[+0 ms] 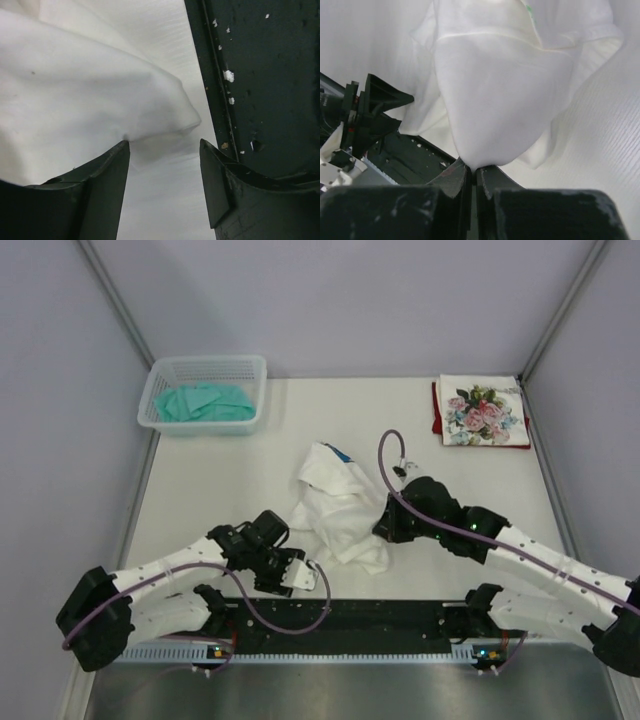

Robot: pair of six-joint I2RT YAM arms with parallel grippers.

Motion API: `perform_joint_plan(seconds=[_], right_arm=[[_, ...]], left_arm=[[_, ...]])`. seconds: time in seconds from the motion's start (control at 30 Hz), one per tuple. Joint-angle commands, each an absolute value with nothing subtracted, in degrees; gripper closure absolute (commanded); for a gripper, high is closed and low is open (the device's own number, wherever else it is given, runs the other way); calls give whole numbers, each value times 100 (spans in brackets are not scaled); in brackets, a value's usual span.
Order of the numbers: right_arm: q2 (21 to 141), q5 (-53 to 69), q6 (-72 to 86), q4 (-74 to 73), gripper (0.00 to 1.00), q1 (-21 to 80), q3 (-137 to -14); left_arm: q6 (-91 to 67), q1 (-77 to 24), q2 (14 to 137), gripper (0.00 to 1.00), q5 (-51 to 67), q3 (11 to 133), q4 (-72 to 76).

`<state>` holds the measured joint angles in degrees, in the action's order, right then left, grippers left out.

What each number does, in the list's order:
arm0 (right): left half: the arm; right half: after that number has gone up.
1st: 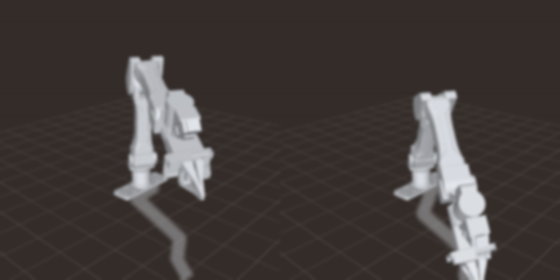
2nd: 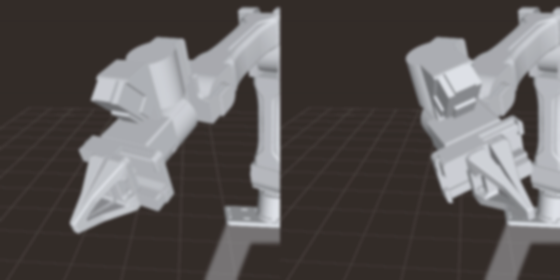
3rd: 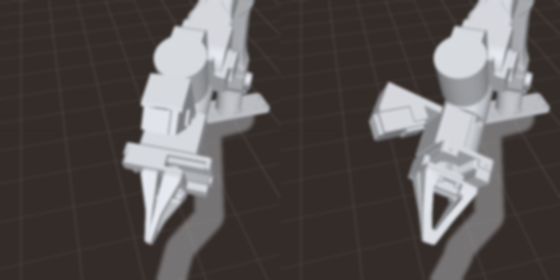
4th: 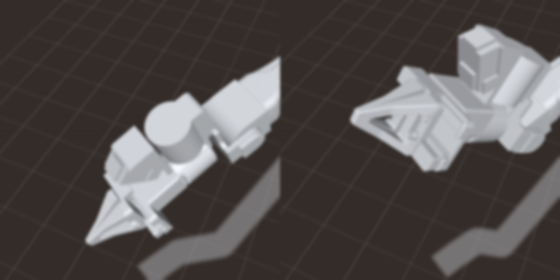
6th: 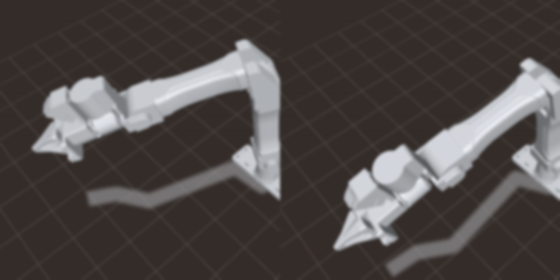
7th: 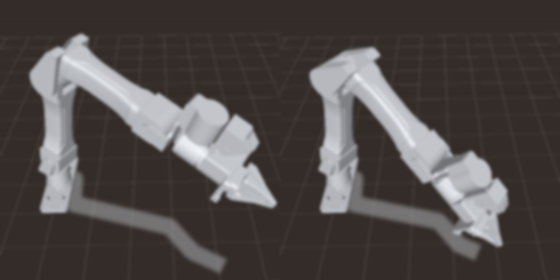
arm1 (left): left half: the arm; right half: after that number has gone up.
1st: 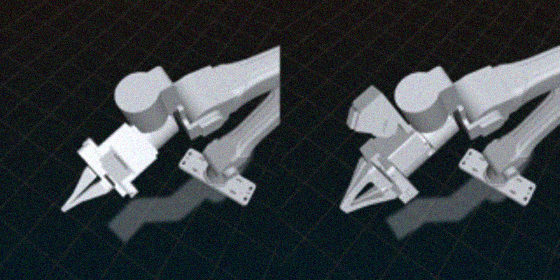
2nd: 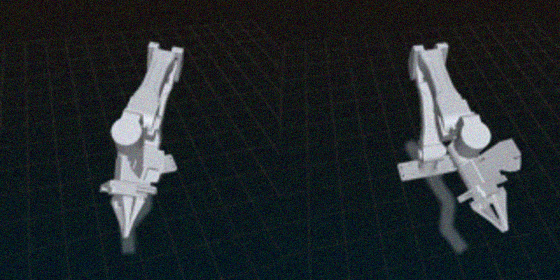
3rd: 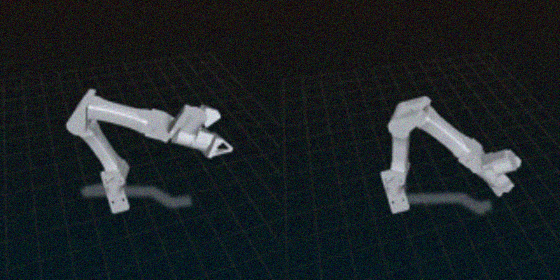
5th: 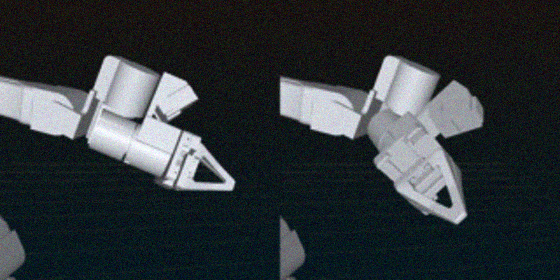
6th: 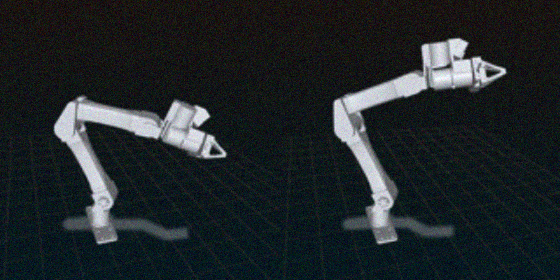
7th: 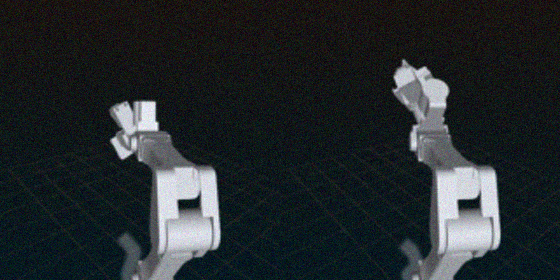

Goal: Fold and stack the t-shirts
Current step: Flatten out the tshirt

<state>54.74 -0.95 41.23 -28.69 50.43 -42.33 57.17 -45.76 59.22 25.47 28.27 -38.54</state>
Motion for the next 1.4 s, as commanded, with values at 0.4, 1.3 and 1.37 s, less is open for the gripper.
perform_joint_plan(seconds=[0.4, 1.3, 1.37], right_arm=[[5282, -1009, 2226, -3875, 100, 3885, -6905], [5431, -2302, 263, -5212, 100, 3841, -11374], [5633, -2347, 264, -5203, 100, 3841, -11338]], left_arm=[[4273, -4677, 6373, 100, -986, 3356, -2419], [4360, -2751, 5713, 100, -2004, 9862, -5485], [4386, -2733, 5756, 100, -2117, 9634, -5231]])
